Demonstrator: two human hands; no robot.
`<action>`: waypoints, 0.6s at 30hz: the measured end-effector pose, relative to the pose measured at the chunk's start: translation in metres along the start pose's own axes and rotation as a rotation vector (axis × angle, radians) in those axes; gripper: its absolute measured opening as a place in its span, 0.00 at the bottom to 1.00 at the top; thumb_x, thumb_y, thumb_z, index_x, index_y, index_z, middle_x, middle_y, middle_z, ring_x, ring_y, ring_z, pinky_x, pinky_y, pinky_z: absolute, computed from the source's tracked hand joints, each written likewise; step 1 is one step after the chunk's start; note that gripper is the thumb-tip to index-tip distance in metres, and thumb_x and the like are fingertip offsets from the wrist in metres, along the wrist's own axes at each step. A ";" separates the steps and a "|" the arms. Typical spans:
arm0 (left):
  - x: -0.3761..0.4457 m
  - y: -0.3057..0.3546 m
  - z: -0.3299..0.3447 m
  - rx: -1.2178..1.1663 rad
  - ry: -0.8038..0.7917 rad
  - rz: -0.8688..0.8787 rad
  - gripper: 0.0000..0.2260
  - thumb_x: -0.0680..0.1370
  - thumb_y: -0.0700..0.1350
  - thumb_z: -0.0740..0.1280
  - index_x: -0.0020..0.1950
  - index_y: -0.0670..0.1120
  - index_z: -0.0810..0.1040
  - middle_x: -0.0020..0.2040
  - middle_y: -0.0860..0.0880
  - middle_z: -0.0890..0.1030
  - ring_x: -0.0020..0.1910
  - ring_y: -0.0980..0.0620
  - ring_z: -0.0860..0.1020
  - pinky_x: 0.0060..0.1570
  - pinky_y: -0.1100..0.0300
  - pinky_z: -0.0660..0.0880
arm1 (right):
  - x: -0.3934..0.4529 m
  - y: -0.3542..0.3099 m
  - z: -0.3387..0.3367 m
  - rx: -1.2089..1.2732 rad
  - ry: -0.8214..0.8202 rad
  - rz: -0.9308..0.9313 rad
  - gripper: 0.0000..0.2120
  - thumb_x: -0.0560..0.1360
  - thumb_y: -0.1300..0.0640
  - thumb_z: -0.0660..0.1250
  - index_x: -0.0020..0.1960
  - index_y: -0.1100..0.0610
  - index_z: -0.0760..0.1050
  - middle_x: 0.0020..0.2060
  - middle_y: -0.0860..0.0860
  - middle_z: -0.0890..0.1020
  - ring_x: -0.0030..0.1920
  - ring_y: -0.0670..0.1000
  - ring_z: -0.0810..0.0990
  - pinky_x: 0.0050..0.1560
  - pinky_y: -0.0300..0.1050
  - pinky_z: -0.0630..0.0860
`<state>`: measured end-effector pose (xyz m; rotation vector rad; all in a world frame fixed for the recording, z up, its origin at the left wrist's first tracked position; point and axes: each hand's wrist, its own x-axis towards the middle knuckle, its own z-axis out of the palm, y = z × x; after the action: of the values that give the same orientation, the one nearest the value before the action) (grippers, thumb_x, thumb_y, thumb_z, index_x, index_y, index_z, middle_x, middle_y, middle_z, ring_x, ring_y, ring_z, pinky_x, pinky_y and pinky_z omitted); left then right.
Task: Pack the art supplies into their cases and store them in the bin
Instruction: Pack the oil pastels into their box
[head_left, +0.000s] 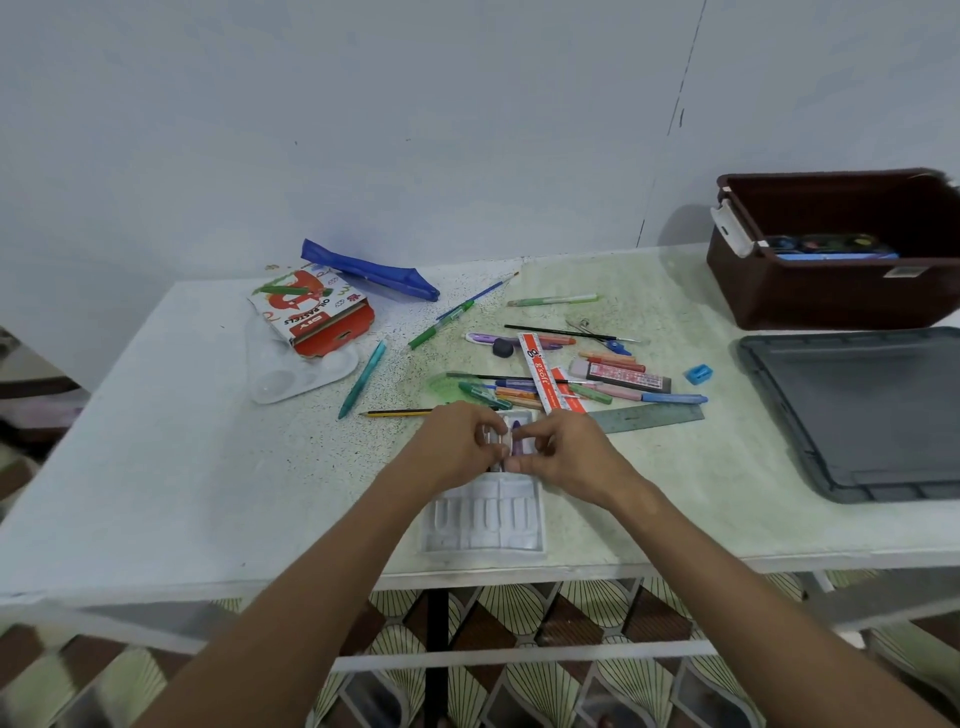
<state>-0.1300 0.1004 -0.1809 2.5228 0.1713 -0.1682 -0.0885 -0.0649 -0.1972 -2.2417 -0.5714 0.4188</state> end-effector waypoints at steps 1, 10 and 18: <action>0.001 0.000 0.000 0.001 -0.002 -0.001 0.12 0.74 0.49 0.73 0.56 0.50 0.82 0.34 0.55 0.75 0.34 0.58 0.74 0.32 0.68 0.66 | 0.000 0.001 -0.001 0.017 0.006 0.008 0.20 0.66 0.50 0.78 0.56 0.52 0.82 0.34 0.46 0.74 0.33 0.43 0.70 0.34 0.38 0.66; 0.005 -0.001 -0.004 0.009 -0.081 0.029 0.15 0.75 0.50 0.69 0.62 0.55 0.79 0.29 0.58 0.76 0.28 0.63 0.73 0.29 0.71 0.64 | 0.005 0.005 -0.003 0.014 -0.020 0.039 0.12 0.74 0.55 0.71 0.57 0.53 0.82 0.30 0.51 0.76 0.28 0.46 0.69 0.30 0.38 0.66; 0.008 -0.006 -0.010 0.009 -0.101 0.060 0.14 0.76 0.48 0.69 0.61 0.54 0.80 0.28 0.54 0.75 0.27 0.58 0.72 0.31 0.67 0.67 | 0.008 0.002 -0.011 -0.077 0.001 -0.031 0.09 0.75 0.59 0.68 0.52 0.53 0.84 0.39 0.51 0.83 0.35 0.48 0.78 0.33 0.33 0.71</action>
<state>-0.1224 0.1115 -0.1771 2.5182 0.0551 -0.2718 -0.0759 -0.0685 -0.1932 -2.3027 -0.6311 0.3860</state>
